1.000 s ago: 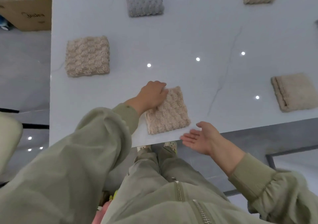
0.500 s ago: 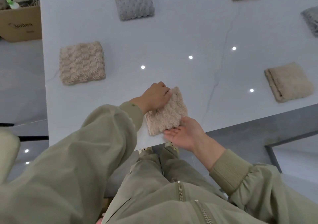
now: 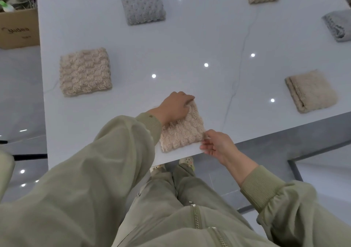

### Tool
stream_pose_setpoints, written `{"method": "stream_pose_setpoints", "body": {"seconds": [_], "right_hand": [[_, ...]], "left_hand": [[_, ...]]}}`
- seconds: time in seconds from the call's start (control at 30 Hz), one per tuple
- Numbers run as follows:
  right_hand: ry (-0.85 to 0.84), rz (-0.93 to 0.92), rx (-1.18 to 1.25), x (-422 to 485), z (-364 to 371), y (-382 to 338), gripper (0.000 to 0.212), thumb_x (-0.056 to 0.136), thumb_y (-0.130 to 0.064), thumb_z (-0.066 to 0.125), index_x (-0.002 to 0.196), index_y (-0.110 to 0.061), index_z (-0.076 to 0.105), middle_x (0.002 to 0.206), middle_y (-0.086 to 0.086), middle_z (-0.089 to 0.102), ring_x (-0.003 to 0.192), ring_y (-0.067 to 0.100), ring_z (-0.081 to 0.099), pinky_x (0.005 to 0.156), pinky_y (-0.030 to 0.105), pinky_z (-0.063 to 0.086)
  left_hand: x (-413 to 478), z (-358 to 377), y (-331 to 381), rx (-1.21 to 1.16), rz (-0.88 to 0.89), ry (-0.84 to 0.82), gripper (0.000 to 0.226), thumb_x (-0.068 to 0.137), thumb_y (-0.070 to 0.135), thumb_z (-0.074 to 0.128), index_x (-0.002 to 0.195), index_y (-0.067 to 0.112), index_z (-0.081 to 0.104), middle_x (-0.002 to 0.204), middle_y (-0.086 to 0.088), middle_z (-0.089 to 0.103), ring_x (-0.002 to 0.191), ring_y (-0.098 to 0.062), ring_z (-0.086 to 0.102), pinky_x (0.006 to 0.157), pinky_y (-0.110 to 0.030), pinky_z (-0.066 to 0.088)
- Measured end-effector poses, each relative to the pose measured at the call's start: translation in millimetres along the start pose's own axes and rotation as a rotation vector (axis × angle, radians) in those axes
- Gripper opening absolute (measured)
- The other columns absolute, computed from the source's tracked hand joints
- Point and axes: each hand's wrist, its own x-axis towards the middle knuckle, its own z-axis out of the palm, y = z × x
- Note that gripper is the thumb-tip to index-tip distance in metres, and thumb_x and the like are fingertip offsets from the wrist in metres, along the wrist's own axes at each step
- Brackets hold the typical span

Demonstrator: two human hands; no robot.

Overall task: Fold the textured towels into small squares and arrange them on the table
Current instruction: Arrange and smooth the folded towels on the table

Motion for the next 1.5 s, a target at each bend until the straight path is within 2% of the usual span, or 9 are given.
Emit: {"method": "stream_pose_setpoints", "body": {"seconds": [0.17,0.3,0.37,0.47,0.57,0.83,1.0,1.23,1.5], "right_hand": [[0.001,-0.044,-0.084,9,6,-3,0.013,0.087,-0.011,0.046,0.077,-0.005,0.053,0.074,0.012,0.055,0.059,0.024,0.055,0.054,0.031,0.042],[0.093,-0.295,-0.161,18,-6,-6,0.01,0.088,-0.017,0.046,0.089,-0.012,0.054,0.091,0.01,0.057,0.079,0.022,0.053,0.072,0.035,0.043],[0.105,-0.431,-0.146,18,-7,-15,0.026,0.095,-0.02,0.045,0.115,-0.01,0.057,0.117,0.004,0.058,0.106,0.018,0.056,0.095,0.036,0.045],[0.075,-0.596,-0.131,16,4,-25,0.038,0.099,-0.017,0.041,0.136,-0.01,0.045,0.135,-0.002,0.049,0.122,0.007,0.043,0.102,0.022,0.033],[0.029,-0.659,-0.151,22,19,-24,0.042,0.099,-0.014,0.04,0.14,-0.011,0.041,0.141,-0.003,0.044,0.126,0.005,0.04,0.101,0.016,0.029],[-0.021,-0.755,-0.156,33,40,-17,0.042,0.097,-0.013,0.043,0.139,-0.014,0.044,0.14,-0.004,0.047,0.128,0.007,0.043,0.11,0.027,0.033],[0.027,-0.777,-0.142,38,26,-19,0.043,0.099,-0.016,0.044,0.141,-0.012,0.041,0.14,-0.005,0.044,0.124,0.002,0.04,0.092,-0.002,0.029],[0.001,-0.788,-0.197,31,43,-18,0.048,0.093,-0.031,0.041,0.139,-0.016,0.044,0.136,-0.009,0.048,0.12,0.0,0.042,0.099,0.006,0.032],[0.105,-0.891,-0.467,27,22,-32,0.044,0.098,-0.023,0.043,0.141,-0.016,0.037,0.152,-0.001,0.029,0.14,0.012,0.024,0.117,0.032,0.019]], "left_hand": [[4,0,0,-0.021,-0.014,-0.016,0.047,0.094,0.015,0.041,0.141,0.017,0.041,0.141,-0.009,0.043,0.129,-0.027,0.038,0.108,-0.039,0.032],[-18,-2,-19,-0.268,-0.16,0.391,0.044,0.095,0.013,0.043,0.139,0.015,0.042,0.144,-0.007,0.04,0.135,-0.024,0.032,0.113,-0.033,0.022],[-47,2,-24,-0.583,-0.303,0.635,0.042,0.098,0.012,0.04,0.14,0.015,0.04,0.144,-0.003,0.038,0.134,-0.016,0.032,0.109,-0.021,0.022],[-83,28,-14,-0.992,-0.403,0.767,0.042,0.101,0.017,0.035,0.143,0.018,0.035,0.145,0.004,0.036,0.133,-0.008,0.033,0.099,-0.011,0.027],[-87,55,1,-1.13,-0.428,0.829,0.042,0.102,0.02,0.034,0.144,0.016,0.032,0.146,0.003,0.035,0.135,-0.009,0.033,0.102,-0.013,0.027],[-80,63,8,-1.001,-0.373,0.756,0.046,0.102,0.017,0.034,0.147,0.011,0.026,0.145,0.009,0.03,0.132,0.002,0.026,0.096,0.006,0.018],[-85,62,-5,-1.021,-0.374,0.756,0.046,0.102,0.016,0.032,0.148,0.012,0.024,0.15,0.006,0.028,0.134,0.001,0.024,0.098,0.005,0.019],[-80,68,3,-0.918,-0.349,0.716,0.05,0.101,0.025,0.034,0.148,0.011,0.024,0.152,0.002,0.027,0.134,0.001,0.024,0.102,0.002,0.017],[-93,44,-26,-0.154,-0.259,0.591,0.066,0.091,0.044,0.028,0.149,0.015,0.02,0.158,-0.002,0.01,0.145,-0.012,0.006,0.117,-0.028,0.005]]}}
